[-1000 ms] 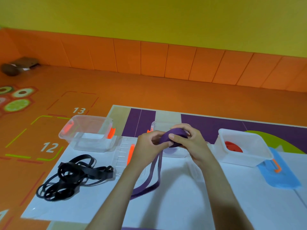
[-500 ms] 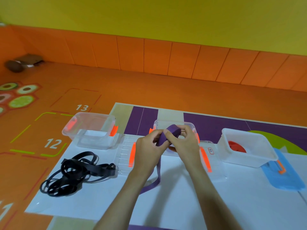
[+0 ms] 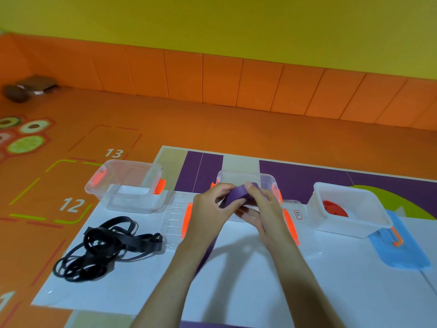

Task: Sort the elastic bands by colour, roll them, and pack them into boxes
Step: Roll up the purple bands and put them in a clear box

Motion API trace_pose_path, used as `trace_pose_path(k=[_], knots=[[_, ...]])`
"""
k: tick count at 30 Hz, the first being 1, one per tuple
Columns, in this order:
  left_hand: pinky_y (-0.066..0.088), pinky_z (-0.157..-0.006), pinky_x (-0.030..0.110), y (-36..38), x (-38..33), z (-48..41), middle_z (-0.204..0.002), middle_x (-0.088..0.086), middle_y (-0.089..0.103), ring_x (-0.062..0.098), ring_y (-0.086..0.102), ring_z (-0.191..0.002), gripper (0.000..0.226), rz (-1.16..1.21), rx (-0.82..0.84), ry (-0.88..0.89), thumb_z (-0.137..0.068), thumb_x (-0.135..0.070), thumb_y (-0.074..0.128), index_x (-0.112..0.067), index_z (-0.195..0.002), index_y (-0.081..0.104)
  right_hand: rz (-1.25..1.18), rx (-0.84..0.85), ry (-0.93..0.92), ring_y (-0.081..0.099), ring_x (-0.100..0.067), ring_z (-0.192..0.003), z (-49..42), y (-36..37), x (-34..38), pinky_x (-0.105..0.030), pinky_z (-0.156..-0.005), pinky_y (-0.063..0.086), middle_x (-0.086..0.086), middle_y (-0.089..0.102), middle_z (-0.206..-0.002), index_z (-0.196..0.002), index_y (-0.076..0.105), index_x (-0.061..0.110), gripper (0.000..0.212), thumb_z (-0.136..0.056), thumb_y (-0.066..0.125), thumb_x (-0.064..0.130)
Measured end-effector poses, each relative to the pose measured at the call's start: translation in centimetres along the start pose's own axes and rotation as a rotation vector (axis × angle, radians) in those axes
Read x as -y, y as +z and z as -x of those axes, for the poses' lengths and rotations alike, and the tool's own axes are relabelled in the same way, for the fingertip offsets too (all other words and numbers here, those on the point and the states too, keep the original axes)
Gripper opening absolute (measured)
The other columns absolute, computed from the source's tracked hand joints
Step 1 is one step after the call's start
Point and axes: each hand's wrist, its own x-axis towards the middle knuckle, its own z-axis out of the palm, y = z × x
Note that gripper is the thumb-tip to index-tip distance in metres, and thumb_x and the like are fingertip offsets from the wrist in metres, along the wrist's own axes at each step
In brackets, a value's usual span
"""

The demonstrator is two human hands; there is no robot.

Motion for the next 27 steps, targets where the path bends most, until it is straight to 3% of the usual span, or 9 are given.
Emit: trace_pose_path(k=[2,5,9,11,15,18,21,24,27], knots=[[0.06,-0.079,0.022,-0.1,0.2,-0.2,-0.095,-0.022,0.078,0.008,0.076,-0.091,0.032,0.001,0.023,-0.002,-0.085,-0.021,0.087,-0.048,-0.098,0.075,-0.069,0.026,0.082,0.079,-0.038,-0.098,0.3,0.1,-0.6,-0.048,-0.088,0.065,-0.022,0.079,-0.11,-0.12,0.068,0.008,0.046,-0.094,0.075,0.045],[0.061,-0.076,0.031,0.0,0.6,-0.1,-0.093,-0.021,0.077,0.011,0.075,-0.088,0.023,-0.107,0.009,0.031,-0.087,-0.022,0.085,-0.033,-0.106,0.079,0.157,0.068,-0.016,0.079,-0.029,-0.103,0.5,0.8,-1.3,-0.048,-0.092,0.065,-0.016,0.078,-0.114,-0.124,0.066,0.012,0.068,-0.077,0.08,0.059],[0.058,-0.081,0.017,0.1,0.3,0.3,-0.098,-0.034,0.074,0.0,0.074,-0.094,0.03,-0.096,-0.017,0.049,-0.087,-0.021,0.086,-0.036,-0.111,0.076,0.068,-0.007,-0.053,0.077,-0.034,-0.106,-0.1,1.0,-0.9,-0.045,-0.091,0.065,-0.021,0.075,-0.119,-0.13,0.059,0.01,0.062,-0.083,0.085,0.042],[0.056,-0.08,0.012,-0.2,0.4,0.2,-0.096,-0.038,0.073,-0.003,0.073,-0.092,0.033,-0.133,0.006,0.055,-0.087,-0.022,0.086,-0.042,-0.11,0.072,0.07,0.022,0.035,0.077,-0.031,-0.107,0.0,0.6,-1.1,-0.049,-0.097,0.062,-0.017,0.078,-0.116,-0.131,0.061,0.013,0.057,-0.092,0.074,0.052],[0.06,-0.077,0.019,0.0,0.5,0.3,-0.093,-0.03,0.075,-0.003,0.072,-0.088,0.024,-0.211,-0.039,0.097,-0.089,-0.024,0.085,-0.028,-0.112,0.079,0.229,0.018,-0.176,0.076,-0.024,-0.108,0.0,0.5,-1.7,-0.033,-0.082,0.064,-0.012,0.074,-0.118,-0.128,0.055,0.026,0.073,-0.067,0.087,0.053],[0.057,-0.079,0.013,0.3,0.2,0.4,-0.092,-0.043,0.068,-0.007,0.07,-0.091,0.027,-0.206,-0.027,0.109,-0.09,-0.027,0.083,-0.029,-0.116,0.078,0.065,0.029,-0.126,0.079,-0.031,-0.1,-0.3,0.4,-1.5,-0.038,-0.081,0.066,-0.02,0.075,-0.116,-0.129,0.054,0.019,0.07,-0.072,0.085,0.046],[0.055,-0.071,0.013,0.5,0.4,0.5,-0.081,-0.036,0.067,-0.006,0.068,-0.08,0.022,-0.267,-0.016,0.118,-0.09,-0.026,0.082,-0.028,-0.111,0.079,0.088,0.042,-0.088,0.077,-0.03,-0.107,0.0,0.6,-2.2,-0.045,-0.09,0.065,-0.017,0.074,-0.119,-0.13,0.056,0.015,0.072,-0.074,0.08,0.052],[0.058,-0.069,0.022,0.7,0.5,0.6,-0.084,-0.019,0.074,0.003,0.069,-0.079,0.021,-0.28,-0.05,0.129,-0.091,-0.02,0.082,-0.024,-0.111,0.079,0.236,-0.006,-0.236,0.076,-0.024,-0.105,-0.2,0.5,-2.4,-0.035,-0.081,0.066,-0.009,0.07,-0.119,-0.128,0.053,0.029,0.064,-0.075,0.088,0.035],[0.056,-0.076,0.014,0.7,0.3,0.7,-0.095,-0.024,0.075,0.0,0.069,-0.089,0.028,-0.237,-0.054,0.145,-0.09,-0.026,0.082,-0.031,-0.117,0.075,0.062,0.004,-0.148,0.08,-0.028,-0.095,-0.4,0.3,-1.9,-0.037,-0.075,0.065,-0.019,0.073,-0.116,-0.128,0.056,0.023,0.061,-0.077,0.084,0.042]])
